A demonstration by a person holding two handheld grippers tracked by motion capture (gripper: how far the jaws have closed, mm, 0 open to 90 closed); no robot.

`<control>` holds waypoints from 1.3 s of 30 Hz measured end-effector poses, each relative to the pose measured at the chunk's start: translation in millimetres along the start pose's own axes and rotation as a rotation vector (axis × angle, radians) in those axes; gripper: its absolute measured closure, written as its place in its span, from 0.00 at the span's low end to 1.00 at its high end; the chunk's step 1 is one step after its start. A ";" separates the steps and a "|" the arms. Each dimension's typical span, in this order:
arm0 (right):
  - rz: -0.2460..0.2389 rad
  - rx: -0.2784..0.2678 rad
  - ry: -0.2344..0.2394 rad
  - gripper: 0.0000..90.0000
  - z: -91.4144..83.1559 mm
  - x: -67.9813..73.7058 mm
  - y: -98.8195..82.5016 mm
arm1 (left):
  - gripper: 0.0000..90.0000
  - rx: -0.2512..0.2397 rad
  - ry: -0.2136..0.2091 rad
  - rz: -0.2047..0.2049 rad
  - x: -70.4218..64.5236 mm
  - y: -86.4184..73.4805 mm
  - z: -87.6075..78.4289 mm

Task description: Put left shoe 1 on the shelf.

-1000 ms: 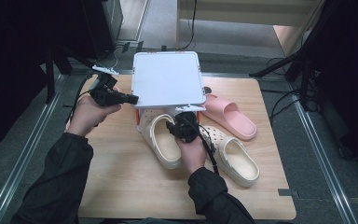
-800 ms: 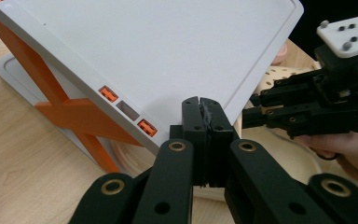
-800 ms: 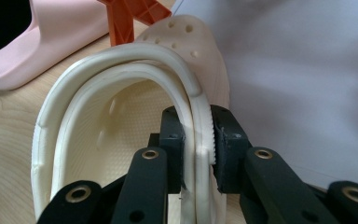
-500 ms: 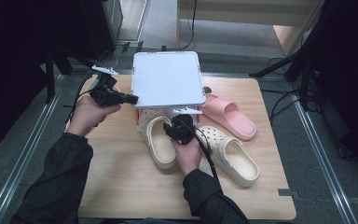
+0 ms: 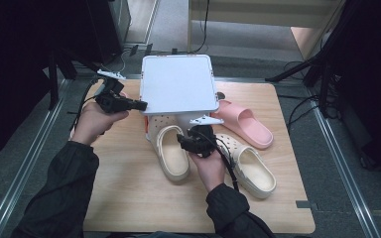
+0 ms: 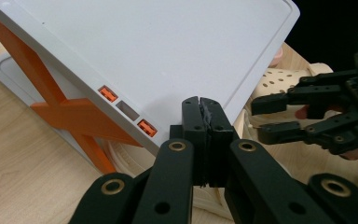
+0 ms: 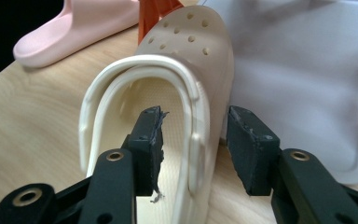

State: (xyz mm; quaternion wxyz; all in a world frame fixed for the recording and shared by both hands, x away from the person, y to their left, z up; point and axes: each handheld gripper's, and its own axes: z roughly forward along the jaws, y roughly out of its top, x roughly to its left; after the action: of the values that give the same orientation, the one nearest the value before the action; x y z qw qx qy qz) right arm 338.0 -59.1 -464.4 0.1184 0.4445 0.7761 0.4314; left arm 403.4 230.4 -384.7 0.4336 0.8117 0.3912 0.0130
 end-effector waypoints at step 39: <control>-0.173 0.139 0.156 1.00 -28.2 26.4 -102.0 | 1.00 -0.005 -0.003 -0.003 0.4 -0.5 0.2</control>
State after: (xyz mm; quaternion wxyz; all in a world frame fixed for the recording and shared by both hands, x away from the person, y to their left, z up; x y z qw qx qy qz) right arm 246.8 -77.8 -521.3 0.0635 0.3483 0.8463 0.3980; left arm 403.4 230.7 -385.4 0.4362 0.8102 0.3914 0.0120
